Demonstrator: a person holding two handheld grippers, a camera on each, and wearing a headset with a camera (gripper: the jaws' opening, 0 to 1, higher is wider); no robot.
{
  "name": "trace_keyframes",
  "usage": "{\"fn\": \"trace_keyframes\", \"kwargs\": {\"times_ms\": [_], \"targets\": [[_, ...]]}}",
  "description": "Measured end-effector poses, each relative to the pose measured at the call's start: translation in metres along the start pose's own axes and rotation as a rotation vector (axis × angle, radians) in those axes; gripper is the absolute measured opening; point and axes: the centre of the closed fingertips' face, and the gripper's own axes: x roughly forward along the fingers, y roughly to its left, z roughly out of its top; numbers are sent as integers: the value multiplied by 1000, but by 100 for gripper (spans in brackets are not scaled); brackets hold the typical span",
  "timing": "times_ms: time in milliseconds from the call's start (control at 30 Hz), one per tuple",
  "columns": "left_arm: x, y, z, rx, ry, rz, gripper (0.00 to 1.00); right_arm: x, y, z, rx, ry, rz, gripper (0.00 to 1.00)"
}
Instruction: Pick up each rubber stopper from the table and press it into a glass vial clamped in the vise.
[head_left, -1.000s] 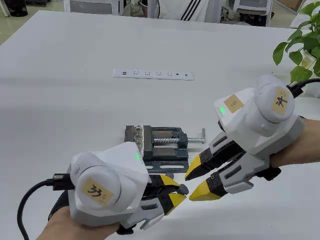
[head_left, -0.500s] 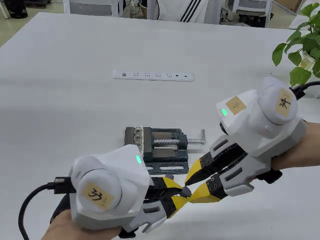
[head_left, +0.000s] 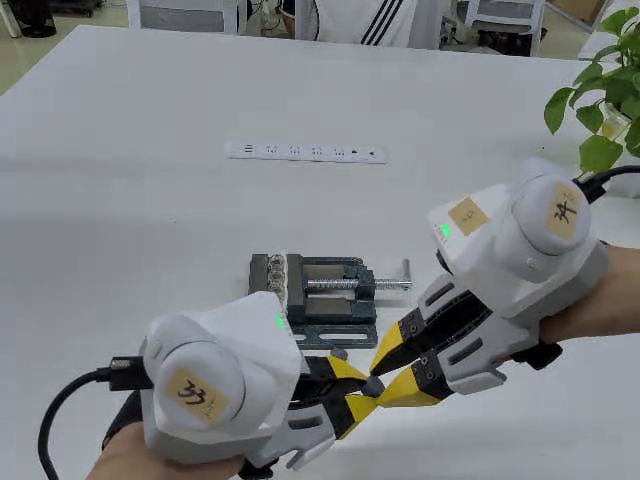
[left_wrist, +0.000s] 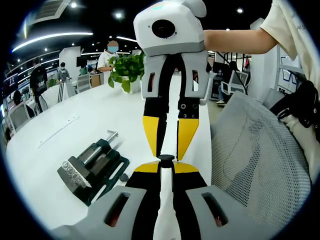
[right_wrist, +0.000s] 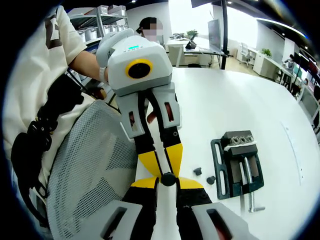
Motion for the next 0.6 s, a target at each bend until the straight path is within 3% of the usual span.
{"fn": "trace_keyframes", "kwargs": {"times_ms": [600], "targets": [[-2,-2,1,-9,-19,-10,4,-2,1,-2,-43,7,6,8]]}}
